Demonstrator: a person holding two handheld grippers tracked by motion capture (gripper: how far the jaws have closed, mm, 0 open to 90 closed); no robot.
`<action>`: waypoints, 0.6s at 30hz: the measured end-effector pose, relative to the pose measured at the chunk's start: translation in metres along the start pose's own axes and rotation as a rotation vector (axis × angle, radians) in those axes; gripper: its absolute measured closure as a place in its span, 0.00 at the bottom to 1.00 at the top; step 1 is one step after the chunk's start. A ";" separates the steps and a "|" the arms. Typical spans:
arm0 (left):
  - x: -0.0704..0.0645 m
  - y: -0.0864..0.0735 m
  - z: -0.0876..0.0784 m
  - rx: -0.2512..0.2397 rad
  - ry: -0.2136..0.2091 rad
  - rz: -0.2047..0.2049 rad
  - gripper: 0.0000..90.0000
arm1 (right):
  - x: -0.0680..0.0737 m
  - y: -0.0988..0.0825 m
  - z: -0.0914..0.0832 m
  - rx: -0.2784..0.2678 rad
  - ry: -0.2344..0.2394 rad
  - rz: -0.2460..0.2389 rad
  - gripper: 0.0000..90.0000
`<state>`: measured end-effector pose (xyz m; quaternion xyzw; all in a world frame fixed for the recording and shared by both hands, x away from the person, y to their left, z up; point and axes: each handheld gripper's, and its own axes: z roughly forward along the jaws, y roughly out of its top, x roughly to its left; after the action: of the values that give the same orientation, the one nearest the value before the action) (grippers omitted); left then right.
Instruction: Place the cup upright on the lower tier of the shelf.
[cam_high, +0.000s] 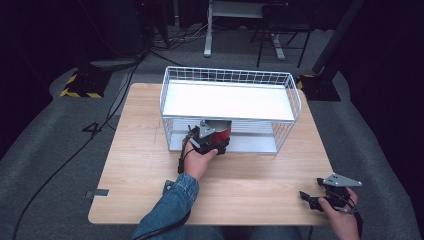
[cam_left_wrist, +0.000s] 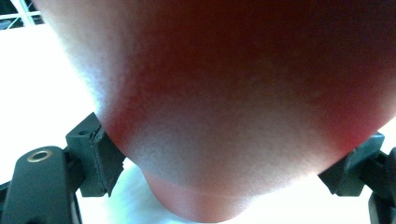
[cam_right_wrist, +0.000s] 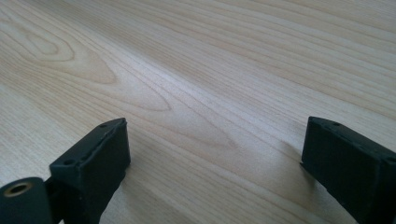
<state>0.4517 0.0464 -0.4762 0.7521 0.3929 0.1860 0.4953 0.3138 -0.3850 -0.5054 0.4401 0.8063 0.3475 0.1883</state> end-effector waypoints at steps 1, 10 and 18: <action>0.001 0.001 0.001 0.001 0.000 0.002 0.18 | 0.000 0.000 0.000 0.000 0.000 0.000 0.09; 0.005 0.003 0.016 0.031 0.009 -0.028 0.18 | 0.000 0.000 0.000 0.000 0.000 -0.001 0.08; -0.002 0.004 0.023 0.045 0.013 0.006 0.18 | 0.000 0.000 0.001 0.001 -0.002 0.002 0.08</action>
<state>0.4671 0.0302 -0.4829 0.7630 0.3981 0.1836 0.4750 0.3142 -0.3844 -0.5055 0.4413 0.8058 0.3470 0.1884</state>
